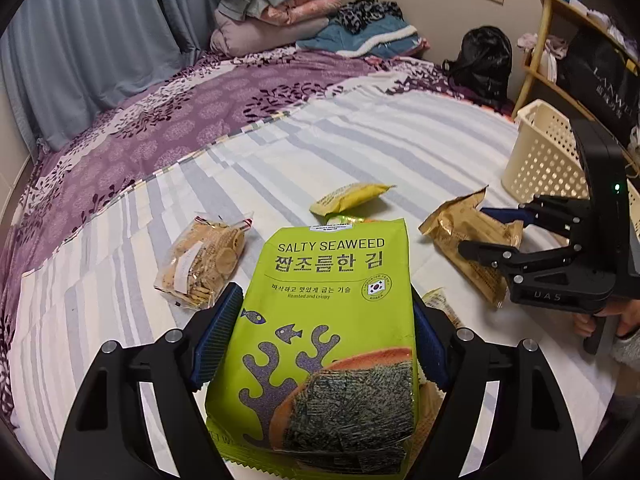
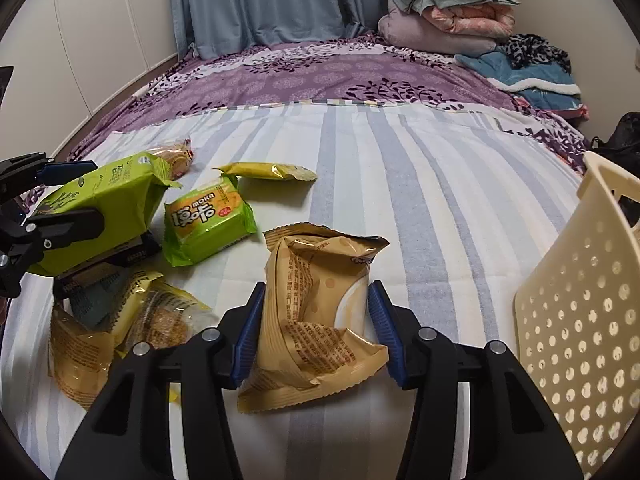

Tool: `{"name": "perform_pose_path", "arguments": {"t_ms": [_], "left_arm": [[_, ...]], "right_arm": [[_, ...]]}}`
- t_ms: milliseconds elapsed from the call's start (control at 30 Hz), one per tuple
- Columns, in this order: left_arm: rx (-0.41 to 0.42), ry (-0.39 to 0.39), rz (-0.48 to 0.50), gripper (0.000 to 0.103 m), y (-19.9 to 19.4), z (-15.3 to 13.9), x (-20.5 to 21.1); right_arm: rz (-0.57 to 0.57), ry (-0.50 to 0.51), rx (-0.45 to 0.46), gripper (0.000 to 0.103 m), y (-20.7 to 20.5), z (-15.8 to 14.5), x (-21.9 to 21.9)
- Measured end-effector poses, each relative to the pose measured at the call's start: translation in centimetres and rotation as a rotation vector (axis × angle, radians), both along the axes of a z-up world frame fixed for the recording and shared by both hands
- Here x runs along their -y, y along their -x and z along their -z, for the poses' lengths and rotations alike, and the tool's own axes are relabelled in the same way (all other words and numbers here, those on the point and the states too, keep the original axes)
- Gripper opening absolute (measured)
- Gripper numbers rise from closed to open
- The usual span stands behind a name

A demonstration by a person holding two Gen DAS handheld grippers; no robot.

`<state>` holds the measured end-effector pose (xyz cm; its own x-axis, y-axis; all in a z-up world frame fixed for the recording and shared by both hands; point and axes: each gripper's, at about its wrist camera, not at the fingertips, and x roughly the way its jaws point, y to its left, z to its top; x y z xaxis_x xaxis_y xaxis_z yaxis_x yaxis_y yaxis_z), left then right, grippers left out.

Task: Organize snacks
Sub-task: 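Carry the tan cookie packet into the cream basket and release with the right gripper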

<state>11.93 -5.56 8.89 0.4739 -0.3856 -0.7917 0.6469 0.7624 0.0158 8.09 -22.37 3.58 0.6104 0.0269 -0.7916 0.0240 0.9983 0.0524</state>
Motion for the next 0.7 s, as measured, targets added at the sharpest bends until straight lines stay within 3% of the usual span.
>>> {"name": "perform_pose_path", "arguments": {"t_ms": [567, 600, 633, 700], "left_arm": [[0.126, 0.083, -0.087, 0.08, 6.5, -5.5, -0.4], [0.131, 0.086, -0.09, 0.08, 6.8, -5.8, -0.3], [0.138, 0.091, -0.092, 0.08, 7.3, -6.1, -0.2], [0.147, 0.098, -0.088, 0.08, 8.1, -6.6, 0.2]], "right_arm": [[0.006, -0.05, 0.156, 0.049, 5.5, -6.5, 0.0], [0.008, -0.055, 0.168, 0.048, 6.0, -6.9, 0.1], [0.011, -0.058, 0.183, 0.038, 6.6, -7.5, 0.2], [0.016, -0.056, 0.205, 0.037, 7.4, -8.4, 0.6]]}}
